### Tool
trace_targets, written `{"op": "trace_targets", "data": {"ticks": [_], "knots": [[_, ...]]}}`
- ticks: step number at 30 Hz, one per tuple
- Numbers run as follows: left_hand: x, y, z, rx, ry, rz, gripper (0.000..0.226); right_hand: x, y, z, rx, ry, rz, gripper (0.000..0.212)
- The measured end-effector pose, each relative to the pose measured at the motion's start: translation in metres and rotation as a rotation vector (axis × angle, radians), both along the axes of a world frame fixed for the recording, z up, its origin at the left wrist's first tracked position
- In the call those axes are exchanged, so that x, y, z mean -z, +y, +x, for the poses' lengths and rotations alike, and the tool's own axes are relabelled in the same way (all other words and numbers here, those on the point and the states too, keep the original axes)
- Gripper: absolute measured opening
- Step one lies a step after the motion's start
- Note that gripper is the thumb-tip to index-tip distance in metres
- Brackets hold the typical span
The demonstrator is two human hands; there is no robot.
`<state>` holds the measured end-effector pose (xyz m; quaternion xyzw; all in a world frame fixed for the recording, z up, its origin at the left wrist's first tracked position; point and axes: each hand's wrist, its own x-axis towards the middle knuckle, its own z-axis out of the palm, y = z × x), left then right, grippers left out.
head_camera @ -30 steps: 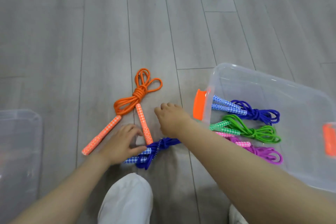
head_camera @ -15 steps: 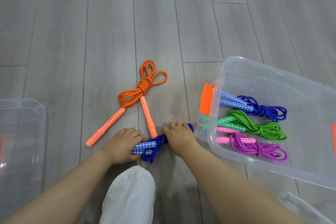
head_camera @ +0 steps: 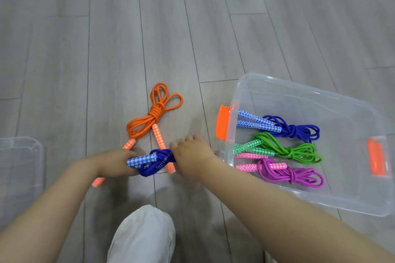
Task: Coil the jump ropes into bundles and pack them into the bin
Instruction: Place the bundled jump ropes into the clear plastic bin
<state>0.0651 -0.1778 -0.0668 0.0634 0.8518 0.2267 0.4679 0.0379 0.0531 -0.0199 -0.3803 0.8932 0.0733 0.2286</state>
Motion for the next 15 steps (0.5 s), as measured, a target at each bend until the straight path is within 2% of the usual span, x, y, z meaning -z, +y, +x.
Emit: {"op": "trace_targets", "data": {"ticks": [3,5,8,11,14,15], "knots": [[-0.034,-0.005,-0.019,-0.088,0.013,0.008,0.014,-0.03,0.005,-0.017,0.079,0.03,-0.199,0.034],[-0.051,-0.005,-0.034,-0.097,0.093,0.023,0.016,-0.052,0.012,-0.028,0.07,0.092,-0.273,0.035],[-0.074,0.005,-0.054,-0.076,0.217,-0.013,0.006,-0.079,0.027,-0.046,0.02,0.207,-0.295,0.036],[-0.097,0.025,-0.069,-0.06,0.29,0.037,0.026,-0.103,0.05,-0.059,0.034,0.248,-0.314,0.037],[-0.12,0.05,-0.081,0.01,0.373,0.042,0.015,-0.126,0.08,-0.066,0.056,0.273,-0.318,0.027],[-0.128,0.06,-0.084,0.041,0.414,0.023,0.02,-0.13,0.092,-0.066,0.065,0.274,-0.315,0.026]]}}
